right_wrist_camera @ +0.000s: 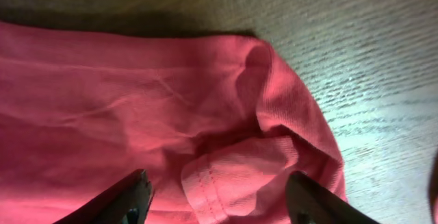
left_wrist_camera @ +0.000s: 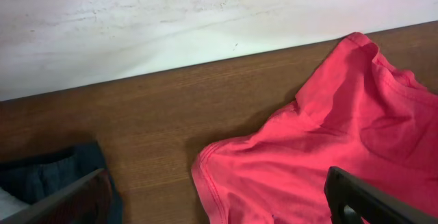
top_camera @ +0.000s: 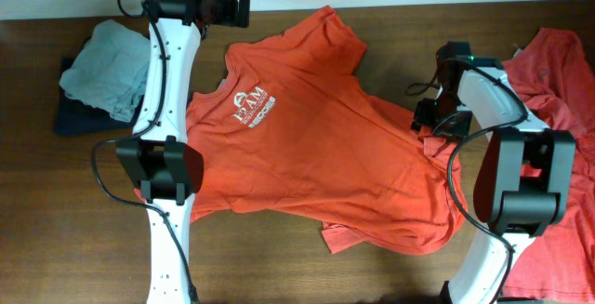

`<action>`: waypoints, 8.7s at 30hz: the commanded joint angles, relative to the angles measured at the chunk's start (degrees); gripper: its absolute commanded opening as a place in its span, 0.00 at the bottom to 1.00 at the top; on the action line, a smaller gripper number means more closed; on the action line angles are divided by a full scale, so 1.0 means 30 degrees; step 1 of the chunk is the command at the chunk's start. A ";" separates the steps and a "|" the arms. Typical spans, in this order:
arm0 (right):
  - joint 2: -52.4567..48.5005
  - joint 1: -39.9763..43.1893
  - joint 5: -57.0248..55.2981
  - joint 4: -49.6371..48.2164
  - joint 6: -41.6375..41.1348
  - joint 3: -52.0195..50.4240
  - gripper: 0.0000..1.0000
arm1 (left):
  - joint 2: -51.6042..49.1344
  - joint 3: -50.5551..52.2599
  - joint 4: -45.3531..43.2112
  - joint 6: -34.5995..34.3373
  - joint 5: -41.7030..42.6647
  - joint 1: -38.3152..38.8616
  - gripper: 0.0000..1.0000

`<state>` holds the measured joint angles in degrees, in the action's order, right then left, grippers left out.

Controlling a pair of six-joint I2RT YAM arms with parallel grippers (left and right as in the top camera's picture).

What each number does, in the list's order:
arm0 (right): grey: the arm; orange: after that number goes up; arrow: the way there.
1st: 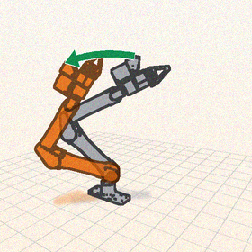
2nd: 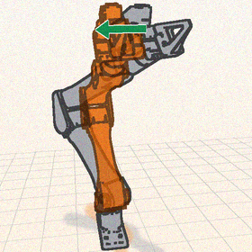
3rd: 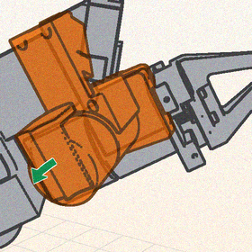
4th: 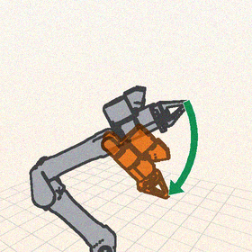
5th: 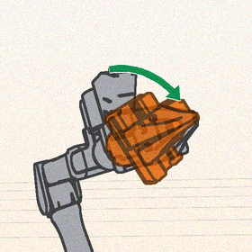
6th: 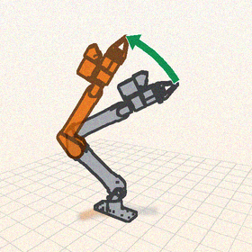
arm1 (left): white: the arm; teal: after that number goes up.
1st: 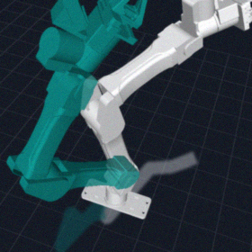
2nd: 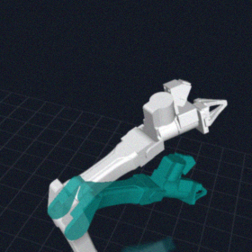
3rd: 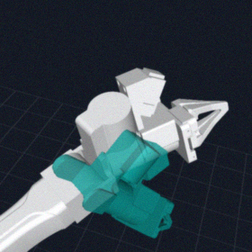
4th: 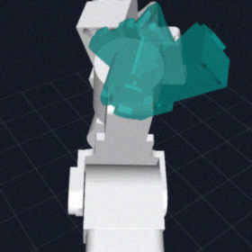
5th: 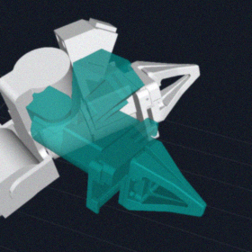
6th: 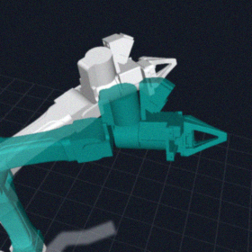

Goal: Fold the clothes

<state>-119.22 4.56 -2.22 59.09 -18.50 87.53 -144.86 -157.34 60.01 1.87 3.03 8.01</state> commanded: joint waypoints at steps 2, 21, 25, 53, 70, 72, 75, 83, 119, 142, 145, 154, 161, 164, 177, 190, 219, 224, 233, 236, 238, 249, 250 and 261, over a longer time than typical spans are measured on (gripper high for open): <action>-0.0153 0.0000 -0.0488 -0.0364 -0.0648 -0.0576 0.66 | 0.0189 -0.0066 -0.0036 -0.0204 0.0204 -0.0058 0.99; -0.0146 0.0022 -0.2069 -0.1552 -0.0634 -0.1086 0.29 | 0.0189 -0.0066 -0.0036 -0.0204 0.0204 -0.0058 0.99; -0.0131 0.0022 -0.3344 -0.0415 -0.0481 -0.0073 0.10 | 0.0189 -0.0066 -0.0036 -0.0204 0.0204 -0.0058 0.99; -0.0138 0.3789 -0.3351 0.0554 0.3752 0.3169 0.04 | 0.0189 -0.0066 -0.0036 -0.0204 0.0204 -0.0095 0.99; -0.0430 0.6025 -0.3351 -0.3220 0.6156 0.3169 0.04 | 0.0189 -0.0066 -0.0036 -0.0204 0.0204 -0.0095 0.99; -0.0663 0.6135 -0.3359 -0.3803 0.6608 0.3169 0.04 | 0.0189 -0.0066 -0.0036 -0.0204 0.0204 -0.0095 0.99; -0.0976 0.6149 -0.3344 -0.4677 0.6681 0.3169 0.04 | 0.0189 -0.0066 -0.0036 -0.0204 0.0204 -0.0095 0.99; -0.1246 0.6149 -0.3351 -0.7067 0.6681 0.3169 0.04 | 0.0182 -0.0066 -0.0036 -0.0204 0.0204 -0.0080 0.99; 0.1071 0.5610 0.5107 1.1752 0.4524 1.7187 0.94 | 0.0189 -0.0066 -0.0036 -0.0204 0.0204 -0.0080 0.99; 1.1183 -0.9792 0.2375 0.5639 -0.7111 -0.4699 0.70 | 0.0189 -0.0066 -0.0036 -0.0204 0.0204 -0.0080 0.99; 1.1154 -1.0775 0.2375 0.3512 -0.8597 -0.7504 0.68 | 0.0189 -0.0066 -0.0036 -0.0204 0.0204 -0.0080 0.99; 1.1067 -1.0914 0.3934 -0.0284 -0.9668 -1.1839 0.56 | 0.0189 -0.0066 -0.0036 -0.0204 0.0204 -0.0080 0.99; 1.0244 -1.0907 0.4408 -0.1982 -1.0520 -1.2619 0.56 | 0.0189 -0.0066 -0.0036 -0.0204 0.0204 -0.0080 0.99; 0.9770 -1.0907 0.4561 -0.2419 -1.0644 -1.2619 0.56 | 0.0189 -0.0066 -0.0036 -0.0204 0.0204 -0.0080 0.99; 0.8182 -1.0885 0.5603 -0.3359 -1.0433 -1.2597 0.52 | 0.0189 -0.0066 -0.0036 -0.0204 0.0204 -0.0080 0.99; 0.6980 -0.9879 0.6324 -0.3665 -0.9821 -1.2582 0.54 | 0.0189 -0.0066 -0.0036 -0.0204 0.0204 -0.0095 0.99; 0.8626 -0.8976 0.1690 0.3344 -0.8364 -0.9588 0.04 | 0.0189 -0.0066 -0.0036 -0.0204 0.0204 -0.0095 0.99; 0.9741 -0.8757 0.1508 0.4262 -0.8378 -0.9537 0.04 | 0.0189 -0.0066 -0.0036 -0.0204 0.0204 -0.0095 0.99; 0.9741 -0.8757 0.1508 0.4896 -0.9114 -1.0630 0.04 | 0.0189 -0.0066 -0.0036 -0.0204 0.0204 -0.0102 0.99; 0.9748 -0.8757 0.1574 0.4998 -0.9675 -1.1570 0.04 | 0.0189 -0.0066 -0.0036 -0.0204 0.0204 -0.0095 0.99; 0.9748 -0.8750 0.1457 0.4918 -1.0397 -1.2495 0.04 | 0.0189 -0.0066 -0.0036 -0.0204 0.0204 -0.0095 0.99; 0.9748 -0.8743 0.0022 0.6426 -1.1679 -1.3019 0.04 | 0.0189 -0.0066 -0.0036 -0.0204 0.0204 -0.0095 0.99; 0.9755 -0.8743 -0.0051 0.6521 -1.1868 -1.3041 0.04 | 0.0189 -0.0066 -0.0036 -0.0204 0.0204 -0.0095 0.99; 0.9806 -0.8728 0.0554 0.5756 -1.2582 -1.4149 0.11 | 0.0189 -0.0066 -0.0036 -0.0204 0.0204 -0.0095 0.99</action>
<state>-90.56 -22.04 -0.62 76.88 -54.35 46.57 -144.86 -157.34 60.01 1.87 3.18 7.97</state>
